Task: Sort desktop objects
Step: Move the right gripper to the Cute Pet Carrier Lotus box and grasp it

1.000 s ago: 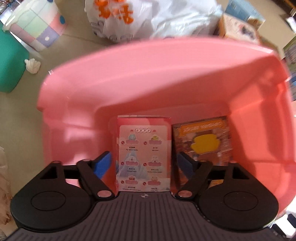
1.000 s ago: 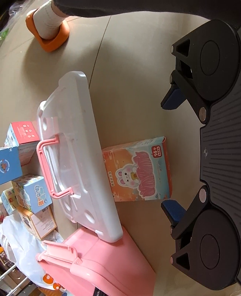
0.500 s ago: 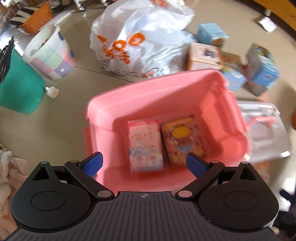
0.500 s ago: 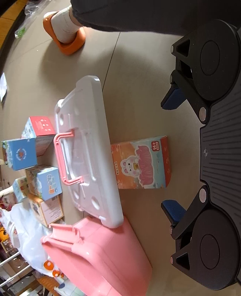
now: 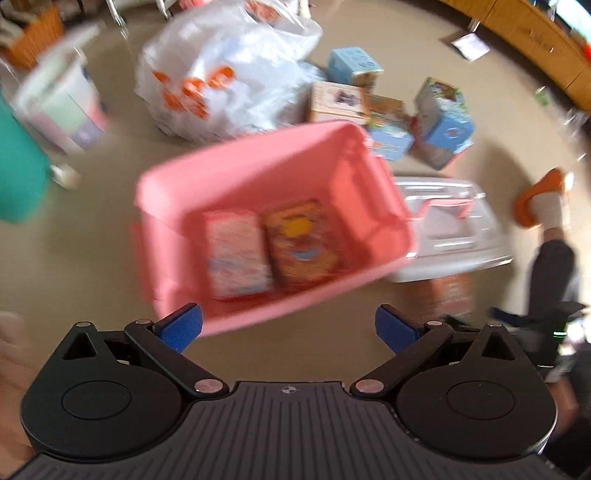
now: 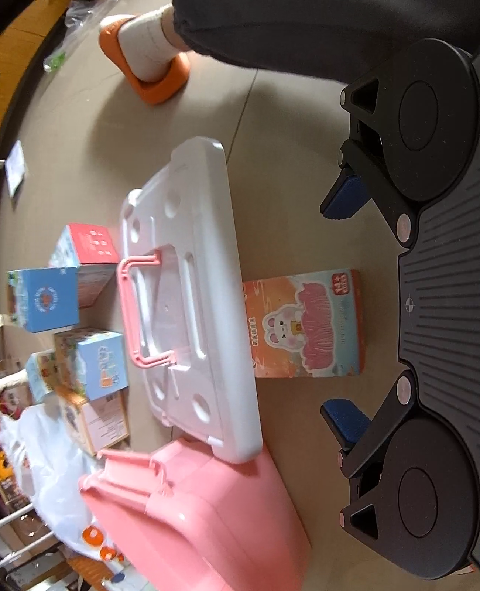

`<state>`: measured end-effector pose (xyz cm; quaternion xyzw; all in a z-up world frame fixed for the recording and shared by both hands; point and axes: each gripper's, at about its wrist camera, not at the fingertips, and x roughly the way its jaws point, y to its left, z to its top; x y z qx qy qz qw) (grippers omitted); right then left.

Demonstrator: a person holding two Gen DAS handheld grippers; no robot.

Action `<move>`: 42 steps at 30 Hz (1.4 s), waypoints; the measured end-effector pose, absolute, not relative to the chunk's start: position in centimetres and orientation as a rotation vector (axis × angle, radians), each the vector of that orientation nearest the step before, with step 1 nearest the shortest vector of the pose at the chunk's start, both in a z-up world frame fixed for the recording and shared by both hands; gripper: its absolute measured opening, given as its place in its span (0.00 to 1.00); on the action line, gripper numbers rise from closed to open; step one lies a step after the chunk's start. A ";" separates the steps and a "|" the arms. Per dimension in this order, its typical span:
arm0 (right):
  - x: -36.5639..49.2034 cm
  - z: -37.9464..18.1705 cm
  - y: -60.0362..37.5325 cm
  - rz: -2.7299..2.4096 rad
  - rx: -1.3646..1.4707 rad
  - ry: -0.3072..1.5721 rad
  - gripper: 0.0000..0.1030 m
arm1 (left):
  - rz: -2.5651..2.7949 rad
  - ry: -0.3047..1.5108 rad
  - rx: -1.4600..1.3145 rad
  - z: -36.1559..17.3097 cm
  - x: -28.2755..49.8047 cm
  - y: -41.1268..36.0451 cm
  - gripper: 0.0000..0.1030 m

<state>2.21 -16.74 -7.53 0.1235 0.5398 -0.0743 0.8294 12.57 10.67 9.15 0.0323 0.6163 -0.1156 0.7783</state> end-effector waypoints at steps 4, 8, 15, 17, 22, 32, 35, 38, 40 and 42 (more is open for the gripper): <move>4.1 -9.3 -16.3 -0.166 0.261 1.193 1.00 | -0.248 1.339 0.029 9.1 13.2 10.7 0.99; 5.6 -11.2 -15.4 -0.165 0.208 1.246 1.00 | -0.256 1.360 -0.062 9.2 13.8 10.7 0.99; 7.4 -13.3 -14.4 -0.156 0.165 1.309 0.83 | -0.321 1.382 -0.070 9.0 13.6 9.7 0.99; 7.8 -13.7 -14.0 -0.161 0.127 1.325 0.79 | -0.319 1.394 -0.080 8.7 13.6 9.9 0.99; 7.8 -14.3 -14.1 -0.163 0.115 1.345 0.65 | -0.287 1.413 -0.119 8.4 13.8 11.0 0.99; 4.2 -14.6 -13.0 -0.137 0.124 1.400 0.65 | -0.276 1.387 -0.153 9.3 14.0 11.5 0.99; 2.2 -14.7 -12.2 -0.119 0.154 1.430 0.65 | -0.276 1.369 -0.162 9.8 13.9 11.5 0.99; 0.4 -14.7 -11.7 -0.100 0.217 1.452 0.65 | -0.279 1.354 -0.171 10.3 13.9 11.6 0.99; -0.7 -14.7 -11.2 -0.084 0.236 1.469 0.65 | -0.280 1.345 -0.176 10.6 13.8 11.6 0.99; -1.7 -14.7 -10.5 -0.059 0.228 1.489 0.65 | -0.277 1.336 -0.177 10.8 13.8 11.8 0.99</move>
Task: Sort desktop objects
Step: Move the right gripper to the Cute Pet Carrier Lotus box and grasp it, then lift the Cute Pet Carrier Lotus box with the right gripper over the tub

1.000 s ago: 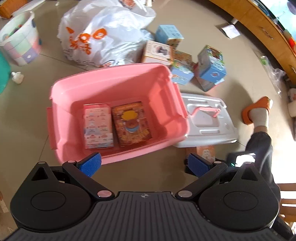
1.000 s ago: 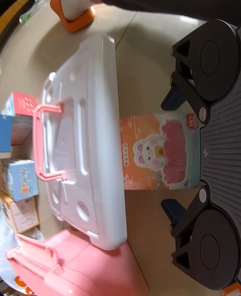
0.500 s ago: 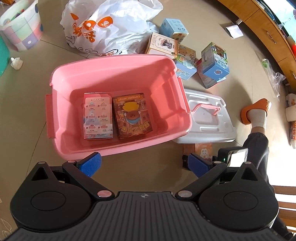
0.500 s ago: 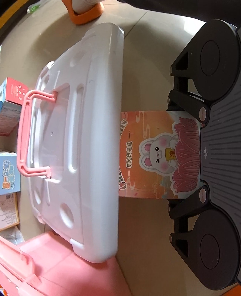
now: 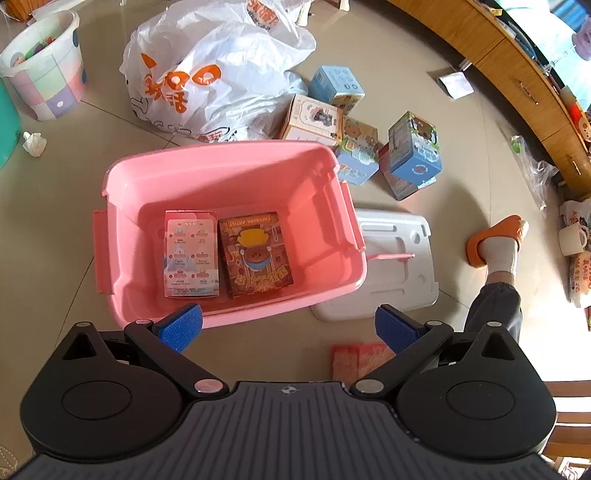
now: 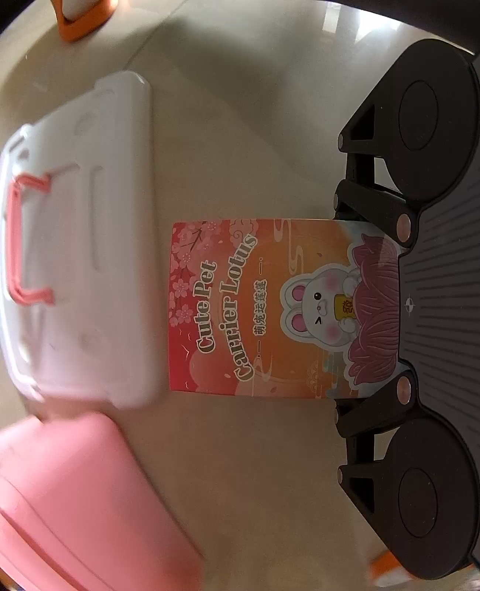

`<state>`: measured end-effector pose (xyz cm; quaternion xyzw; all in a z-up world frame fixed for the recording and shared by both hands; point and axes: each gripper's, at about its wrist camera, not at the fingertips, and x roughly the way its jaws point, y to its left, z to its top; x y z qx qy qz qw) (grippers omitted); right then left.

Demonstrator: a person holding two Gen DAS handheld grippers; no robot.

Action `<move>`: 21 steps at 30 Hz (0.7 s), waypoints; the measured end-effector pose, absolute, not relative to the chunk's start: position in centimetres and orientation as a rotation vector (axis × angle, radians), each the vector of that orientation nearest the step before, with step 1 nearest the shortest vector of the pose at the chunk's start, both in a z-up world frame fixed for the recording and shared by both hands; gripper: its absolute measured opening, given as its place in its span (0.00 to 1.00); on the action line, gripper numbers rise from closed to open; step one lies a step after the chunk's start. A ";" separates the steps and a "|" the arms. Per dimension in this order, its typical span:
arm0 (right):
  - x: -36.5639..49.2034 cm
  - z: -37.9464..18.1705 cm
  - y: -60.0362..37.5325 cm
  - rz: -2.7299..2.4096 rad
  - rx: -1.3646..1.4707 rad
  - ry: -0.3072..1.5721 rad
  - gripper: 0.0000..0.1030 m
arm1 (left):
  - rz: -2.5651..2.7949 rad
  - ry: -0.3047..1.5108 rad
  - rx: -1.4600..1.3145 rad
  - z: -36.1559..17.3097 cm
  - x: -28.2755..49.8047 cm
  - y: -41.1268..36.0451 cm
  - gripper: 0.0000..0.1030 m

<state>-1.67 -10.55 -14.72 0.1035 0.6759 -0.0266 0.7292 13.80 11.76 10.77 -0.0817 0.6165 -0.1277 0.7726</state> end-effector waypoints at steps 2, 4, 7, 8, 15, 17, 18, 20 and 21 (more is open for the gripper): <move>-2.6 -14.7 -9.9 -0.035 0.215 1.504 0.65 | -0.269 1.329 -0.179 10.9 13.8 12.0 0.99; -3.5 -14.7 -9.2 -0.014 0.189 1.519 0.65 | -0.258 1.324 -0.184 11.0 13.9 12.3 0.99; -4.6 -14.3 -8.3 0.007 0.162 1.523 0.65 | -0.239 1.319 -0.188 11.0 14.1 12.7 0.99; -4.8 -14.0 -8.2 0.012 0.161 1.521 0.65 | -0.231 1.317 -0.190 11.0 14.2 12.9 0.99; -5.3 -10.6 -6.2 0.101 0.064 1.459 0.65 | -0.191 1.301 -0.201 11.1 14.6 13.8 0.99; -5.3 -9.1 -5.6 0.132 0.032 1.440 0.65 | -0.181 1.296 -0.211 11.1 14.7 14.2 0.99; -5.2 -8.4 -5.4 0.143 0.025 1.430 0.65 | -0.172 1.294 -0.214 11.1 14.7 14.4 0.99; -5.4 -6.7 -5.3 0.158 0.012 1.401 0.65 | -0.157 1.291 -0.210 11.1 14.7 14.6 0.99; -5.0 -5.4 -5.9 0.162 0.004 1.389 0.65 | -0.149 1.290 -0.208 11.0 14.7 14.7 0.99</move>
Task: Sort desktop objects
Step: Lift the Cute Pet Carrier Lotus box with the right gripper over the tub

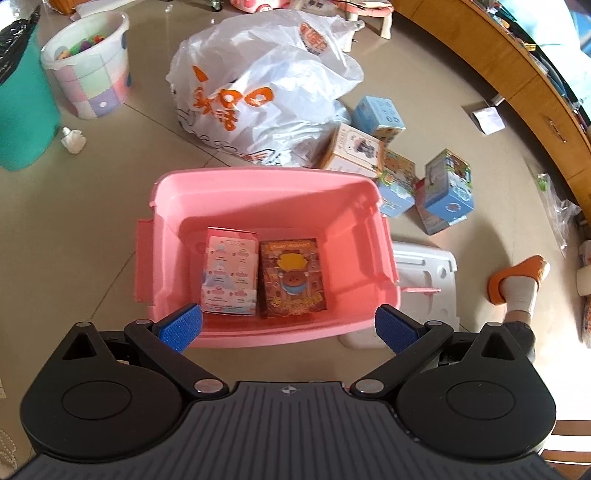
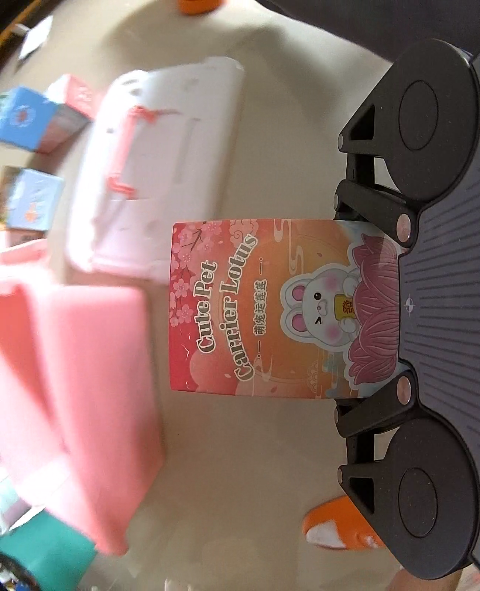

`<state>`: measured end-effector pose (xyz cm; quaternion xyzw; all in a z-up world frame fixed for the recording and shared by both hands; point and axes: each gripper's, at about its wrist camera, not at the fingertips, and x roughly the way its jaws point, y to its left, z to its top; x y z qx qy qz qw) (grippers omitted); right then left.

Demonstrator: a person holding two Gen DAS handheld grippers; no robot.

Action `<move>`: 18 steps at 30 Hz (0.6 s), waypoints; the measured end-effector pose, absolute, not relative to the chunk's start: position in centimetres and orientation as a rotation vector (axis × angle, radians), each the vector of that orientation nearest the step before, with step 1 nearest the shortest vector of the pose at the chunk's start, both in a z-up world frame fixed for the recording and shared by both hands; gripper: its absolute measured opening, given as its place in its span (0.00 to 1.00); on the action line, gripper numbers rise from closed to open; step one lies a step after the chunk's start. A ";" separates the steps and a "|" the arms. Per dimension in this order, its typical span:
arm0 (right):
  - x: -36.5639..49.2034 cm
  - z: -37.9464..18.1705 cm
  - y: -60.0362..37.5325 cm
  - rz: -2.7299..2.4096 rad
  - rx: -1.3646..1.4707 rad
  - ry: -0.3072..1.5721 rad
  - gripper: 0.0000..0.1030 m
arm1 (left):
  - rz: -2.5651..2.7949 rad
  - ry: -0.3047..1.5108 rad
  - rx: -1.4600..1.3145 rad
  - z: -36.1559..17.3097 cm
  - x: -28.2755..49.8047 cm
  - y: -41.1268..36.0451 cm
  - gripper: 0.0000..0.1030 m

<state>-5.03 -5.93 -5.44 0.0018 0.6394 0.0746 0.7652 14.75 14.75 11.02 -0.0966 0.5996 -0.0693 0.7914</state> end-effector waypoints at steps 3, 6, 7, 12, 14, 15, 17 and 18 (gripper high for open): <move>-4.2 -3.3 -4.8 0.173 -0.021 1.349 0.65 | -0.136 1.284 -0.197 11.1 14.8 15.0 0.99; -2.2 -0.1 -4.5 0.197 -0.034 1.320 0.65 | -0.122 1.268 -0.181 11.2 14.8 15.2 0.99; -1.3 1.0 -4.2 0.204 -0.037 1.310 0.65 | -0.118 1.263 -0.176 11.3 14.9 15.3 0.99; 3.4 4.5 -4.1 0.219 -0.022 1.252 0.65 | -0.087 1.254 -0.189 11.4 15.1 16.0 0.99; 4.6 6.0 -4.1 0.217 -0.018 1.223 0.65 | -0.069 1.246 -0.196 11.5 15.2 16.4 0.99; 5.3 6.4 -4.1 0.214 -0.017 1.210 0.65 | -0.058 1.240 -0.199 11.6 15.2 16.6 0.99; 6.5 7.5 -4.1 0.211 -0.011 1.185 0.65 | -0.043 1.224 -0.198 11.9 15.2 16.8 0.99; 7.1 8.1 -3.9 0.210 -0.009 1.175 0.65 | -0.037 1.215 -0.194 12.0 15.2 17.0 0.99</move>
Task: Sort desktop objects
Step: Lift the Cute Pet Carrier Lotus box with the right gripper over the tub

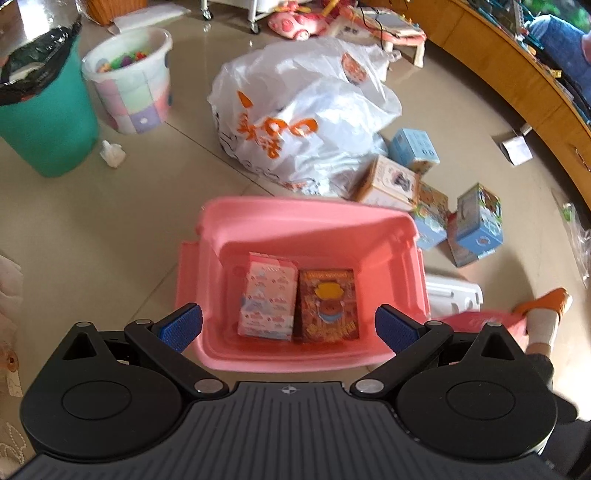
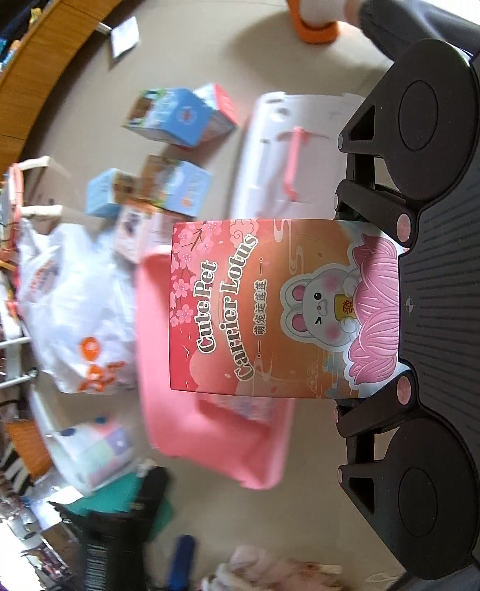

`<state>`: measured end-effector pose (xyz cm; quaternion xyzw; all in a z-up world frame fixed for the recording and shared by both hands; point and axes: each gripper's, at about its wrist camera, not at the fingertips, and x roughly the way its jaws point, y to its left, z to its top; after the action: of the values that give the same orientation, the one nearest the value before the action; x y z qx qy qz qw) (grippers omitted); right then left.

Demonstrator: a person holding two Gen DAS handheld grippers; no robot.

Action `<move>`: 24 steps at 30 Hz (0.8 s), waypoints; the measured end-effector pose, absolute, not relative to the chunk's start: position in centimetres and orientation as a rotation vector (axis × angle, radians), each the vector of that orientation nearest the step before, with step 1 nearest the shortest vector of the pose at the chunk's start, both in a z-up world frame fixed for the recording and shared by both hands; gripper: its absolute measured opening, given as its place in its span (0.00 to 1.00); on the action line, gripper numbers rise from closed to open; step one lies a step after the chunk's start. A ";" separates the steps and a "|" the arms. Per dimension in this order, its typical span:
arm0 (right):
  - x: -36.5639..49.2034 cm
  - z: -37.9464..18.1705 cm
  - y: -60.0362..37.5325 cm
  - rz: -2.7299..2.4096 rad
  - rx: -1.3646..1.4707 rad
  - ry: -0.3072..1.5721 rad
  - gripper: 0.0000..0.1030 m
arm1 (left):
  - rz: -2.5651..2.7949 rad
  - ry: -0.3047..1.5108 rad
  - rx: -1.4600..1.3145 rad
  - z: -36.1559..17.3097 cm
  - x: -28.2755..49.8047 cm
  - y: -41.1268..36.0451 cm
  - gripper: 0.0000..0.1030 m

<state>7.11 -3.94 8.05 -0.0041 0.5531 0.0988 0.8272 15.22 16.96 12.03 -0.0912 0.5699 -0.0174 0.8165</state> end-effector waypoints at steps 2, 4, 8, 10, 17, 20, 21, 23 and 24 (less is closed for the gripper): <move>8.2 9.0 -3.5 0.208 -0.005 1.159 0.65 | -0.033 1.212 -0.198 12.1 15.3 17.1 0.99; 9.4 9.1 -3.3 0.207 0.002 1.153 0.65 | -0.034 1.220 -0.213 12.0 15.5 17.3 0.99; 11.3 8.8 -2.9 0.201 0.024 1.152 0.65 | -0.043 1.240 -0.242 11.7 15.8 17.5 0.99; 12.2 8.5 -2.7 0.202 0.038 1.154 0.65 | -0.046 1.244 -0.254 11.6 16.0 17.6 0.99; 15.2 6.7 -1.4 0.188 0.049 1.166 0.65 | -0.018 1.259 -0.303 11.2 16.7 18.4 0.99; 16.3 5.2 -0.7 0.188 0.052 1.185 0.65 | -0.006 1.269 -0.308 10.8 16.9 18.6 0.99; 16.6 4.6 -0.5 0.188 0.053 1.195 0.65 | -0.005 1.275 -0.313 10.6 17.0 18.6 0.99; 17.0 3.3 0.0 0.192 0.052 1.217 0.65 | -0.002 1.288 -0.323 10.3 17.1 18.7 0.99; 17.1 2.6 0.3 0.193 0.050 1.227 0.65 | -0.008 1.299 -0.338 10.1 17.1 18.8 0.99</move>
<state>17.14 0.30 2.63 0.0234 0.5750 0.0902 0.8129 17.11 18.83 10.06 -0.1564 0.6018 -0.0037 0.7832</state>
